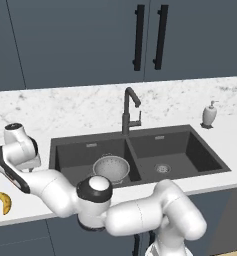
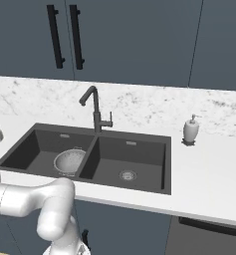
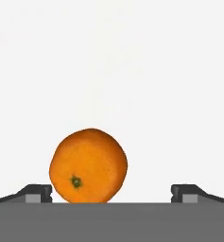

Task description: Put the colander in the sink, put the banana, tangerine in the colander, and turn on the sink faucet and pour water over the colander.

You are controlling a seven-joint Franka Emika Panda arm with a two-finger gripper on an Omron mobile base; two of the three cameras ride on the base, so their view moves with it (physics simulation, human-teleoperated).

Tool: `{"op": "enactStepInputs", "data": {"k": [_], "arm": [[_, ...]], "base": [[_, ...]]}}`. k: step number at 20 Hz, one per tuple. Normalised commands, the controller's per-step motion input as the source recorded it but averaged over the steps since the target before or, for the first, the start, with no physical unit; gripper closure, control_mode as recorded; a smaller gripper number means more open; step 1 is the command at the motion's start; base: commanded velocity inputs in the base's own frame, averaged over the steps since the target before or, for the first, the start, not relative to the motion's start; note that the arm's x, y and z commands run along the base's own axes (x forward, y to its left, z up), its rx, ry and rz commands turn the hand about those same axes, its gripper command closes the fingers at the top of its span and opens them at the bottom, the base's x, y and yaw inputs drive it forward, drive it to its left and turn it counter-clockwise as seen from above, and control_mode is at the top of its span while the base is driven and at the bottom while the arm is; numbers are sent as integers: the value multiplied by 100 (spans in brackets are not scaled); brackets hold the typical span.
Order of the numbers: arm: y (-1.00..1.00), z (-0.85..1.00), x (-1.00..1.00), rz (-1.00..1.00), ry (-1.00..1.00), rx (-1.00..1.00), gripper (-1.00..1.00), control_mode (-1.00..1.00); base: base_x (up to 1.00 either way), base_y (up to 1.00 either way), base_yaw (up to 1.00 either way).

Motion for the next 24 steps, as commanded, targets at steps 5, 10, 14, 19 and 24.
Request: {"op": "enactStepInputs", "data": {"k": [5, 10, 14, 19, 24], "arm": [[11, -18, 15, 0, 0, 0, -100, -100], [22, -9, 3, 0, 0, 0, -100, -100], [13, -13, 1, 0, 0, 0, -100, -100], [5, -14, 4, 0, 0, 0, -100, -100], [7, -14, 7, 0, 0, 0, 100, -100]], "base": [[0, 0, 0], [0, 0, 0], [0, 0, 0], [0, 0, 0], [0, 0, 0]]}}
